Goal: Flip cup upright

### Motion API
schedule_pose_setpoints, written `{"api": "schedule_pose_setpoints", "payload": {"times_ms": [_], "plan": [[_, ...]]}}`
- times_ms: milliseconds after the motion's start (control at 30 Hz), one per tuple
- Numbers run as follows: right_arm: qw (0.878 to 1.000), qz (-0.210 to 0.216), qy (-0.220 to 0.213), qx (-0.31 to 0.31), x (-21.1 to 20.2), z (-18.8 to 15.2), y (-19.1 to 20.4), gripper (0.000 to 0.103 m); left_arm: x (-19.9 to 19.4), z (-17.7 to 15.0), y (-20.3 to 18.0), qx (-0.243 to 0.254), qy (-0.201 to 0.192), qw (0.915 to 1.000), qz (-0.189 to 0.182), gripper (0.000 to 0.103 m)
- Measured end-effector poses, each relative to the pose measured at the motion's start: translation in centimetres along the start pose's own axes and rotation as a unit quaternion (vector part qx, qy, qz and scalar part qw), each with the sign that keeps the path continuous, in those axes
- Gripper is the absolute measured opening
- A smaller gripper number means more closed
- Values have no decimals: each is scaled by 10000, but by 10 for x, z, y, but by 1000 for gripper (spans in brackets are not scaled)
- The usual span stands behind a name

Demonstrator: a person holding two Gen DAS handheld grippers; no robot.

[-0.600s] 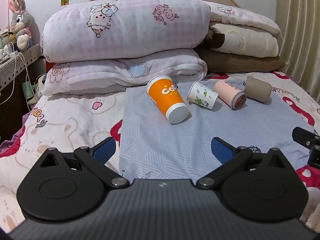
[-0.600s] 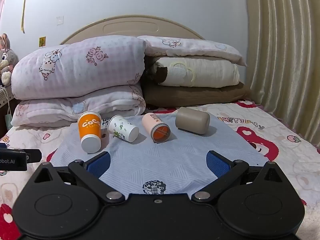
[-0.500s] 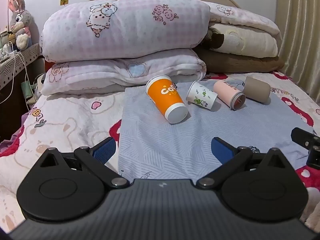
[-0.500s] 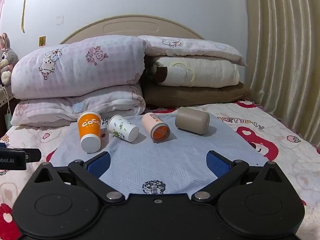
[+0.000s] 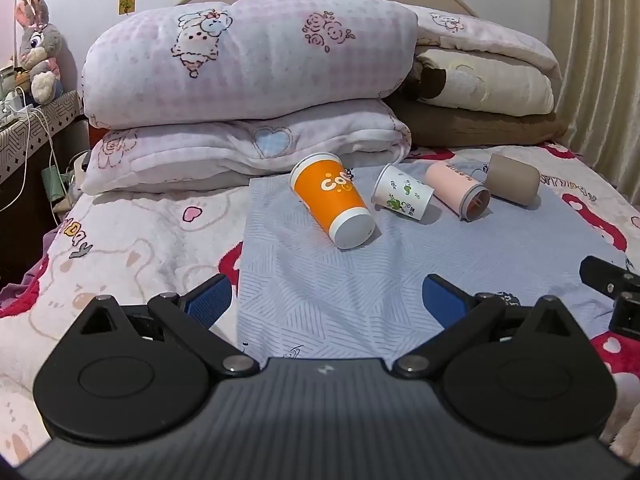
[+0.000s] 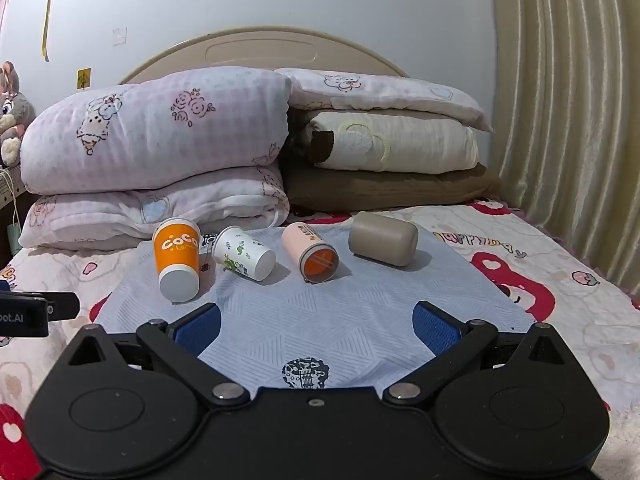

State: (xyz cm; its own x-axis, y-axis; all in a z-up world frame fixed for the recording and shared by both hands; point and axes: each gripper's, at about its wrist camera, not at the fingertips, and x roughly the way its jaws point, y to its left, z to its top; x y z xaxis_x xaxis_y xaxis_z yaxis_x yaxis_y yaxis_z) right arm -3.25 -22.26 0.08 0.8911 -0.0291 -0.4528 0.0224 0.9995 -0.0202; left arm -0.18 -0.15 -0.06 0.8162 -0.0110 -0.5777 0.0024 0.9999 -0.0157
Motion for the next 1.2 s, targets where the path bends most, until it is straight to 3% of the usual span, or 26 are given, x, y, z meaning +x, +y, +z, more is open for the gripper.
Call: {"api": "schedule_pose_setpoints", "payload": {"times_ms": [1200], "plan": [[9999,65,19,-81,-2,1,3,103,-1,0,13,-260,-189,9994,-94,103]]}}
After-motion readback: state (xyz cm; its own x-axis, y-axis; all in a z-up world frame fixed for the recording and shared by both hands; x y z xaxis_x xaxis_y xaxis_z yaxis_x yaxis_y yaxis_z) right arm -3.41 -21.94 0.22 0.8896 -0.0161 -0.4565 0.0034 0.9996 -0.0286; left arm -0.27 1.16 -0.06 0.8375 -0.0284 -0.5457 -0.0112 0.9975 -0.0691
